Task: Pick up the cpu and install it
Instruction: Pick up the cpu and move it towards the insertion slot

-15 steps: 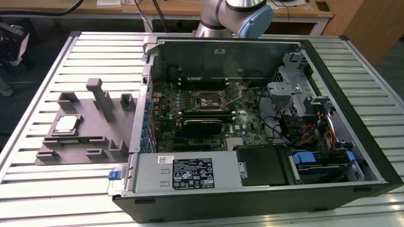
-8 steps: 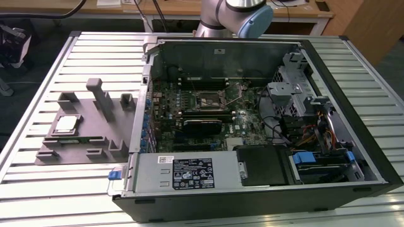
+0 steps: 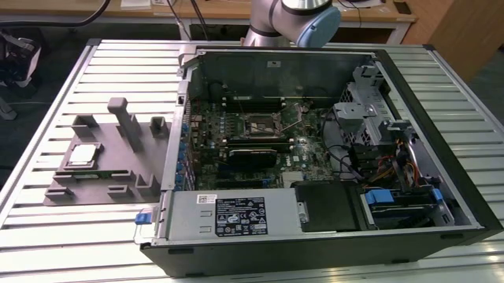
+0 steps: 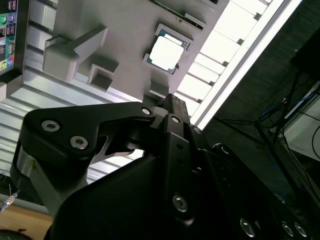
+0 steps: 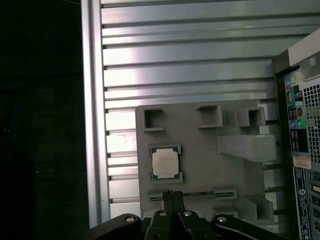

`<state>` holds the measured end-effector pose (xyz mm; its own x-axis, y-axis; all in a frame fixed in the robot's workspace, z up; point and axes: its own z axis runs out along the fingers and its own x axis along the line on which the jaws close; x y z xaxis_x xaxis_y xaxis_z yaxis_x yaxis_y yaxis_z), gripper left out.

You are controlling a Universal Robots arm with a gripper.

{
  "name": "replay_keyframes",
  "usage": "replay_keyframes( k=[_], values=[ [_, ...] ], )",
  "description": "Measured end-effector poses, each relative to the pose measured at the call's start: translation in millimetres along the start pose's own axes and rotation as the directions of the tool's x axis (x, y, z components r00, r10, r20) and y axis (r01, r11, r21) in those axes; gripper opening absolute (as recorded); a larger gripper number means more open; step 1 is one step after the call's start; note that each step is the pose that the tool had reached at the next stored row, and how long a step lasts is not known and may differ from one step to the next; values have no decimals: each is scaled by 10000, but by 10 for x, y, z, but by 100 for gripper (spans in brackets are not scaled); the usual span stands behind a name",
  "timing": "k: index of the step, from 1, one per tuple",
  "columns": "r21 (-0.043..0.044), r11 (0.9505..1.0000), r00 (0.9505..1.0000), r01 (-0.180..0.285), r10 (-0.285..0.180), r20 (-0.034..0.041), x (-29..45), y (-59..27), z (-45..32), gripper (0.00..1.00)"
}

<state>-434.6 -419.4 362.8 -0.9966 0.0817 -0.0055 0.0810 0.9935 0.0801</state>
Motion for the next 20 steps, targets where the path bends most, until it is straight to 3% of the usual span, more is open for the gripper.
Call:
replay_keyframes(
  k=[12,13,20],
  values=[
    [0,10000,10000,0,0,0,0,-5,60,11],
    [3,10000,10000,0,0,0,1,-15,181,11],
    [3,10000,10000,0,0,0,1,-18,225,11]
  ],
)
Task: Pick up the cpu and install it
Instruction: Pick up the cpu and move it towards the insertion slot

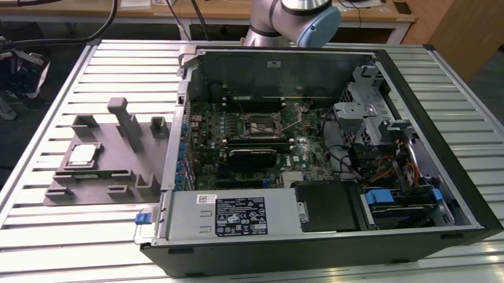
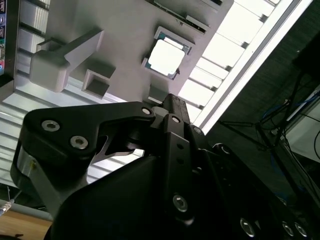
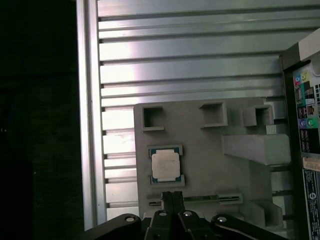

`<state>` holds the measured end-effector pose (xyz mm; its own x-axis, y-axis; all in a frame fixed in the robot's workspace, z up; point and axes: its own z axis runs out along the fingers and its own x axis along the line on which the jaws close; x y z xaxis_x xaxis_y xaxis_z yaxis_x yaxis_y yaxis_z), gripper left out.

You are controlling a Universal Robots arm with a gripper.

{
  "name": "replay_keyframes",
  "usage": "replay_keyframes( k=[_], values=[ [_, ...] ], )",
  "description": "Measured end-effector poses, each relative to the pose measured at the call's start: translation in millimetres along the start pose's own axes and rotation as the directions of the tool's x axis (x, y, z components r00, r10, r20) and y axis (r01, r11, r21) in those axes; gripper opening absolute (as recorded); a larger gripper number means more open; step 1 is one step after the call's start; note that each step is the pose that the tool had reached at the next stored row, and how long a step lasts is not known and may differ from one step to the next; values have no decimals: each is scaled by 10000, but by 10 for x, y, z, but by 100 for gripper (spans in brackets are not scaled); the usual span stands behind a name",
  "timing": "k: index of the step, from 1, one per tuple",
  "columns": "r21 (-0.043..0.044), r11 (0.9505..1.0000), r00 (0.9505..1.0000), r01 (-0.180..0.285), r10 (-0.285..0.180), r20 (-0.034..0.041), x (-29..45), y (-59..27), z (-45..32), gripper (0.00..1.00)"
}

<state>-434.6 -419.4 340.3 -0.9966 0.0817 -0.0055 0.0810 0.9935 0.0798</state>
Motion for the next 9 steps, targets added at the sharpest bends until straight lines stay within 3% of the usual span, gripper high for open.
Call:
replay_keyframes(
  k=[9],
  values=[
    [3,10000,10000,0,0,1,0,-5,58,11]
  ],
)
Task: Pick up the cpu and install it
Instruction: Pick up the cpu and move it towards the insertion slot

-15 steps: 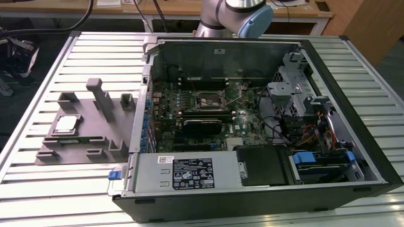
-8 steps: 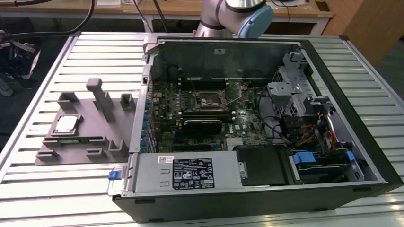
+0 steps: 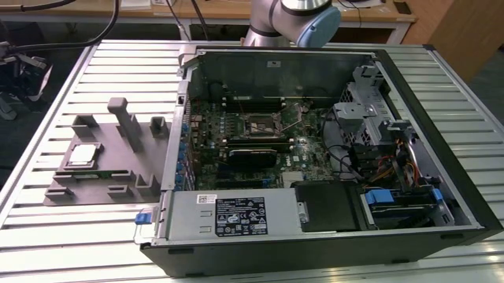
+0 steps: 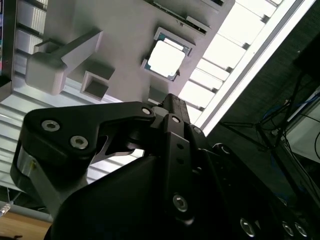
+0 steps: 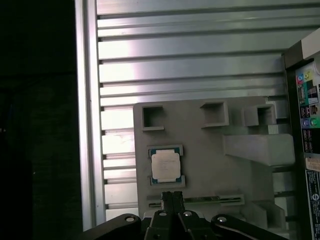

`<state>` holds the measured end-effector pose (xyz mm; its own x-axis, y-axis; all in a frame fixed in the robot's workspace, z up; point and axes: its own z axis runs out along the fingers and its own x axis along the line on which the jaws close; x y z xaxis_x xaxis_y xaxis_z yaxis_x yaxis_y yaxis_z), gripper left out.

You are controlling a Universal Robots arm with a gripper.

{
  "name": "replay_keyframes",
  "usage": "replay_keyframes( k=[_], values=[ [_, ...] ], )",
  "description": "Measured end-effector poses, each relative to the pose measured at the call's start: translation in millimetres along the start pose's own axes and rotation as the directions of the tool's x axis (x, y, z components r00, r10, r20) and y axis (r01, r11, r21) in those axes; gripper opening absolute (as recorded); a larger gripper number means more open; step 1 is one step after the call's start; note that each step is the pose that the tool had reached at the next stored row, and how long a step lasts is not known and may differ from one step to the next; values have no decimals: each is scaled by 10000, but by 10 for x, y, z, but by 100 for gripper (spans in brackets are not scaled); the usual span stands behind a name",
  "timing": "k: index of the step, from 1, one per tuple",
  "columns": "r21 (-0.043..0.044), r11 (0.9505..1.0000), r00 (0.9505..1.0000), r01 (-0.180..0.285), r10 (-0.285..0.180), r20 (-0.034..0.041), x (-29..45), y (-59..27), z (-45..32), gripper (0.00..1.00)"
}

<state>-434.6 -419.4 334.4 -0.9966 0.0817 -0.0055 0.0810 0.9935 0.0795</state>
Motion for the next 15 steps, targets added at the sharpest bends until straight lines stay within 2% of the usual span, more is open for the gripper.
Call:
replay_keyframes(
  k=[15],
  values=[
    [4,10000,10000,0,0,0,0,-8,102,11]
  ],
)
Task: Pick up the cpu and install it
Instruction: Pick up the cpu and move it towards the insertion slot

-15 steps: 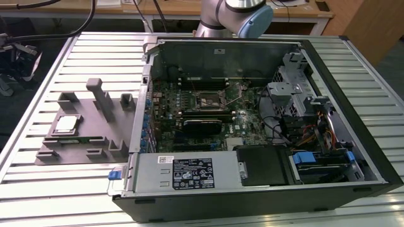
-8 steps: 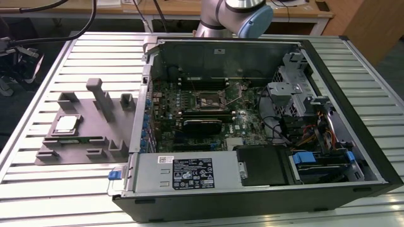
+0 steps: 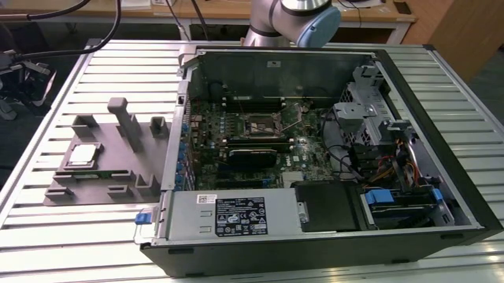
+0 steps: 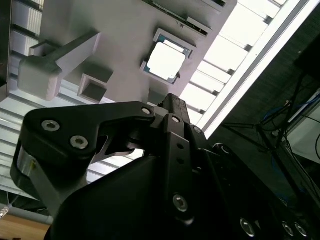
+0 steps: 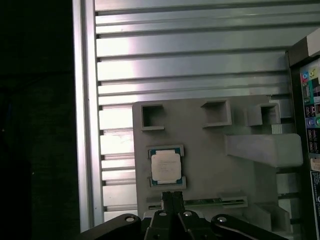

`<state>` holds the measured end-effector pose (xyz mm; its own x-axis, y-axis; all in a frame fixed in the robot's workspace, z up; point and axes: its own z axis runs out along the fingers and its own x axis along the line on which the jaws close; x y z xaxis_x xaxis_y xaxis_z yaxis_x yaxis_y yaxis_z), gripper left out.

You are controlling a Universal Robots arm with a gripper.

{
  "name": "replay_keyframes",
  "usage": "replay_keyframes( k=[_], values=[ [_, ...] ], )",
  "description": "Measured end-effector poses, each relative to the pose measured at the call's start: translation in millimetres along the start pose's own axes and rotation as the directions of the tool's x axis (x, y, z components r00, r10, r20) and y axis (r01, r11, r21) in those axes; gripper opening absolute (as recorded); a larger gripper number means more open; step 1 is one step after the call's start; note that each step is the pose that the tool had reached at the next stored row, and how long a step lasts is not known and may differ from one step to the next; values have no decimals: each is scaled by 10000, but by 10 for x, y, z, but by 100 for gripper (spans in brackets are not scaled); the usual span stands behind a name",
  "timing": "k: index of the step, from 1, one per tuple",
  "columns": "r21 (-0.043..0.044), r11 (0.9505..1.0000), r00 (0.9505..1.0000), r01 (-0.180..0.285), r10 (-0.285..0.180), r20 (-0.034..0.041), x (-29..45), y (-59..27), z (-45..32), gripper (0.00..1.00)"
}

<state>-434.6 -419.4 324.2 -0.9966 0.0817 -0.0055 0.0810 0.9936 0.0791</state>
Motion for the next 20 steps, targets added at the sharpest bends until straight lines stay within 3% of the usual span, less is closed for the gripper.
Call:
replay_keyframes(
  k=[20],
  values=[
    [0,10000,10000,0,0,1,1,-9,112,11]
  ],
)
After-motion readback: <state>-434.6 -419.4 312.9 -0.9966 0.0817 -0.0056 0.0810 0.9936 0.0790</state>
